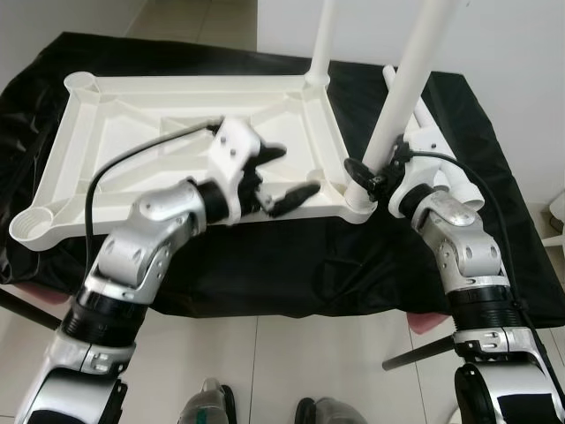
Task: Building children table
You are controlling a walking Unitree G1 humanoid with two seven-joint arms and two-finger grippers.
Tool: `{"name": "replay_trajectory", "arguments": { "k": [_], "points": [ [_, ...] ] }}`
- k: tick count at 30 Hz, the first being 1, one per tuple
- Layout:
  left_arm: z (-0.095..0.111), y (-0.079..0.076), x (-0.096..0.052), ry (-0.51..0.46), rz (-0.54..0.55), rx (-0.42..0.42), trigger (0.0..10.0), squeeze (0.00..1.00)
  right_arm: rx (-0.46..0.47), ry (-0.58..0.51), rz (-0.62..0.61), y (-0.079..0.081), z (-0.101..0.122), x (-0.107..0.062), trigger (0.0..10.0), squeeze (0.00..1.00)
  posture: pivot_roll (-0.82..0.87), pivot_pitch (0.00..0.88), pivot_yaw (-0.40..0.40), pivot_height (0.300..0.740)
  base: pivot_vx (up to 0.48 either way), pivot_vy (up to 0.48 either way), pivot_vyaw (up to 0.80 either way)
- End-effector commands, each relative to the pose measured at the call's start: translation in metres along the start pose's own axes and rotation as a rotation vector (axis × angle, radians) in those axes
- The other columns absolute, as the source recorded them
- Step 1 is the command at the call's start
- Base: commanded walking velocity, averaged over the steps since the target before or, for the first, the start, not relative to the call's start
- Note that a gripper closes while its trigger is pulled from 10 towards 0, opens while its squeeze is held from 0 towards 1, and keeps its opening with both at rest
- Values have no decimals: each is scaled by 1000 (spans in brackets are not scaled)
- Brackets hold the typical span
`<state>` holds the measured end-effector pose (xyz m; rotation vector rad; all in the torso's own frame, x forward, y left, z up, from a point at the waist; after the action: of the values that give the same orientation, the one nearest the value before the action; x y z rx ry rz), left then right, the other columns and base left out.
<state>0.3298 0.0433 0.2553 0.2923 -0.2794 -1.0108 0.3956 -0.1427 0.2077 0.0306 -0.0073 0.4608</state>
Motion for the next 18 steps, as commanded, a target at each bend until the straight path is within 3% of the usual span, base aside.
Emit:
{"name": "replay_trajectory", "arguments": {
  "k": [1, 3, 5, 8, 9, 10, 14, 18],
  "points": [
    [10, 0, 6, -54, -48, -37, 10000, 1000, 103, -16, 6, -4, 2, 2, 10000, 0, 11, 100, -23, 740, 0, 0, 0],
    [10, 0, 6, -54, -48, -37, 10000, 1000, 103, -16, 6, -4, 2, 2, 10000, 0, 11, 100, -23, 740, 0, 0, 0],
    [41, 6, 19, -171, -77, -85, 10000, 1000, 119, -51, 41, 1, 12, 7, 10000, 0, 17, 96, -23, 740, 0, 0, 0],
    [53, 4, 24, -215, -106, -102, 10000, 1000, 121, -63, 69, 7, 16, 9, 10000, 0, 17, 96, -23, 740, 0, 0, 0],
    [62, 1, 29, -243, -137, -116, 10000, 580, 123, -75, 101, 13, 18, 10, 10000, 0, 20, 93, -22, 740, 0, 0, 0],
    [75, -2, 36, -288, -179, -146, 10000, 0, 114, -90, 158, 23, 21, 10, 10000, 0, 20, 91, -20, 740, 0, 0, 0],
    [91, -6, 42, -350, -244, -221, 10000, 0, 89, -88, 213, 32, 21, 9, 10000, 0, 16, 87, -18, 740, 0, 0, 0],
    [98, -9, 50, -355, -285, -212, 10000, 0, 70, -78, 276, 40, 20, 6, 10000, 0, 13, 86, -15, 740, 0, 0, 0]
  ]
}}
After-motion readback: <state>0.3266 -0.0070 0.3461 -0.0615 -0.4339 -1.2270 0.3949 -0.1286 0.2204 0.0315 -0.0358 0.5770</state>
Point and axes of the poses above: a point about 5 cm out from each wrist's last joint towards the gripper, its own x axis pointing out of the wrist towards the gripper, its own z axis along the axis of the wrist's last joint, y = z × x, the point moved 5 cm from there along x, pointing out of the wrist towards the gripper, and after that the axes turned 8 degrees about x, right-handed, at the moved point
